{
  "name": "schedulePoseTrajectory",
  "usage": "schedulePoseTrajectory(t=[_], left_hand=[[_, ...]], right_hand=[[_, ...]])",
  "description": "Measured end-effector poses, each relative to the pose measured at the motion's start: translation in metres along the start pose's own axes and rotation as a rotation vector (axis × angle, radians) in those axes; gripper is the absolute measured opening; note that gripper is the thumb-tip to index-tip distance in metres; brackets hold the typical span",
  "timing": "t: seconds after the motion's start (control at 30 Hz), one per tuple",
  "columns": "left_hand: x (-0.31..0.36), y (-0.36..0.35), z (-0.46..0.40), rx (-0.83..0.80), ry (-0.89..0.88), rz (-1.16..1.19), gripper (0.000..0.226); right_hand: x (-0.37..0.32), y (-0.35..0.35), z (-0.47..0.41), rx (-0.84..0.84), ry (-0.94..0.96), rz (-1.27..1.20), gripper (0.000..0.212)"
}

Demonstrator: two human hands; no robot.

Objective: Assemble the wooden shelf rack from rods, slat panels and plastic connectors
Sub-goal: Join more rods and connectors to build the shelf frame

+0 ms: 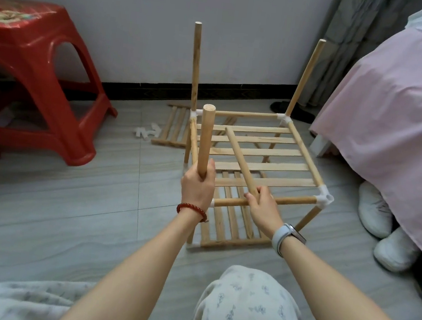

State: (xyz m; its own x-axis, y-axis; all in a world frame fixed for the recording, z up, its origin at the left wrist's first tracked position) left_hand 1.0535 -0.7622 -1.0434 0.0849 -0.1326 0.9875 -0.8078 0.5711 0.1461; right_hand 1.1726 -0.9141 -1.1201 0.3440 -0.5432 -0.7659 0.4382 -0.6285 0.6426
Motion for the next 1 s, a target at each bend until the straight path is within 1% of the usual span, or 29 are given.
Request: schedulePoseTrajectory(t=[0.1,0.2,0.33,0.43,0.47,0.53,0.6,0.67,0.73,0.77,0.83,0.9,0.93,1.0], left_hand=[[-0.002,-0.001,-0.007,0.070,-0.055,0.010,0.049],[-0.005,-0.003,-0.010,0.071,-0.087,0.005,0.051],[-0.007,-0.005,-0.008,0.027,-0.058,0.005,0.049],[-0.013,-0.005,-0.005,-0.074,0.034,-0.075,0.038],[-0.013,-0.004,-0.002,-0.115,0.038,-0.157,0.031],[-0.021,-0.001,0.005,-0.177,0.061,-0.442,0.020],[-0.031,0.005,0.011,-0.218,0.125,-0.824,0.030],[-0.032,0.009,0.017,-0.273,0.183,-1.135,0.033],[-0.026,0.004,0.023,-0.369,0.199,-1.342,0.031],[-0.021,-0.004,0.026,-0.425,0.188,-1.390,0.031],[-0.013,-0.030,0.032,-0.551,0.139,-1.350,0.031],[-0.003,-0.071,0.044,-0.667,0.014,-1.195,0.030],[0.002,-0.090,0.050,-0.693,-0.070,-1.110,0.028],[0.009,-0.124,0.055,-0.664,-0.247,-1.023,0.031]], right_hand=[[-0.001,0.001,-0.003,0.004,0.014,-0.022,0.023],[0.001,0.000,-0.001,-0.015,0.015,-0.042,0.024],[0.001,-0.001,0.003,-0.058,-0.018,-0.070,0.023],[-0.008,0.006,0.004,-0.101,-0.054,-0.143,0.025],[-0.011,0.011,0.004,-0.101,-0.061,-0.199,0.025],[-0.018,0.024,0.003,-0.049,-0.078,-0.344,0.023],[-0.018,0.040,0.003,0.059,-0.107,-0.528,0.019],[-0.017,0.055,0.007,0.137,-0.128,-0.697,0.015],[-0.014,0.072,0.014,0.174,-0.149,-0.822,0.012],[-0.011,0.081,0.016,0.194,-0.157,-0.878,0.012],[0.002,0.100,0.019,0.246,-0.174,-0.952,0.013],[0.023,0.119,0.021,0.324,-0.194,-0.969,0.018],[0.034,0.129,0.024,0.370,-0.203,-0.949,0.016],[0.053,0.148,0.027,0.446,-0.197,-0.894,0.014]])
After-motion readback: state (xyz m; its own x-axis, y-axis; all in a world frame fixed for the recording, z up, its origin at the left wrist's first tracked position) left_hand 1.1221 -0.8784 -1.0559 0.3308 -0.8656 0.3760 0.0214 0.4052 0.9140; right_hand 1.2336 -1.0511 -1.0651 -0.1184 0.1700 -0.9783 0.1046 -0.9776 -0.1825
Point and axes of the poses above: each hand's wrist, its own z-axis away from the middle knuckle, its own y-axis out of the back of the hand, x = y × z, the point moved 9 cm from there along -z, towards the middle knuckle, and after that the axes turned 8 degrees about y, right-handed, at the moved point
